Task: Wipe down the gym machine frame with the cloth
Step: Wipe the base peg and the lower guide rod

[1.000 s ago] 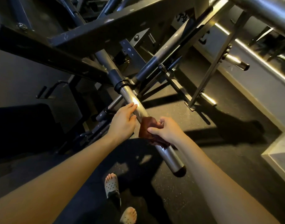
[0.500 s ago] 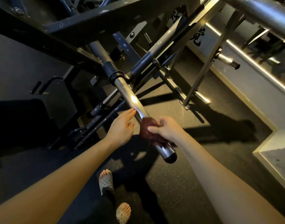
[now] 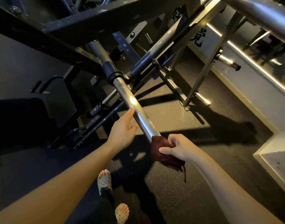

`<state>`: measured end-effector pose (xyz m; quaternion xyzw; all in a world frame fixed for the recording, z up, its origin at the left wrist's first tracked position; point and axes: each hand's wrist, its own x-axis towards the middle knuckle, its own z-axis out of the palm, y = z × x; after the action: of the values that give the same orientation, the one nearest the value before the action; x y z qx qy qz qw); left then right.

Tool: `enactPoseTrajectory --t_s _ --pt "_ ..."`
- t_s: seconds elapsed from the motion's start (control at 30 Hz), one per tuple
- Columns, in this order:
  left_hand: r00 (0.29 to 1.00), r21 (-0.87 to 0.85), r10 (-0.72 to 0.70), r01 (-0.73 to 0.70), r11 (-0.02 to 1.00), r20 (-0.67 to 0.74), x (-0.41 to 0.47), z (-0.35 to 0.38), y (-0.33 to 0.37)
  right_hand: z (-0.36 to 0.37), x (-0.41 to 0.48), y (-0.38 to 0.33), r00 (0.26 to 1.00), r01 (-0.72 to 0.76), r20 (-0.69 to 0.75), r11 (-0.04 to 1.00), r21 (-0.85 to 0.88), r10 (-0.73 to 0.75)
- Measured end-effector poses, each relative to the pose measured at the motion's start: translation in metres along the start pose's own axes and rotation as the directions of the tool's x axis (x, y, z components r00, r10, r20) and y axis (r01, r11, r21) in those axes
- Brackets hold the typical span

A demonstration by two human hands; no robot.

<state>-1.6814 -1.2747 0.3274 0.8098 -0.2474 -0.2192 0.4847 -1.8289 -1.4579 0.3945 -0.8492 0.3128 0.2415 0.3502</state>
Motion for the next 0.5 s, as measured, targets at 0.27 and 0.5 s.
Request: enactPoseTrajectory --t_s 0.27,0.5 --pt "0.993 -0.123 -0.103 0.109 0.986 0.055 -0.001 -0.016 0.004 0.026 0.072 -0.069 0.913 0.170 -0.388 0.982 0.082 -0.126" --pt "0.987 -0.070 -0.117 0.125 0.990 0.109 -0.013 -0.028 0.005 -0.002 -0.004 0.012 0.760 0.108 -0.645 0.964 0.244 0.078"
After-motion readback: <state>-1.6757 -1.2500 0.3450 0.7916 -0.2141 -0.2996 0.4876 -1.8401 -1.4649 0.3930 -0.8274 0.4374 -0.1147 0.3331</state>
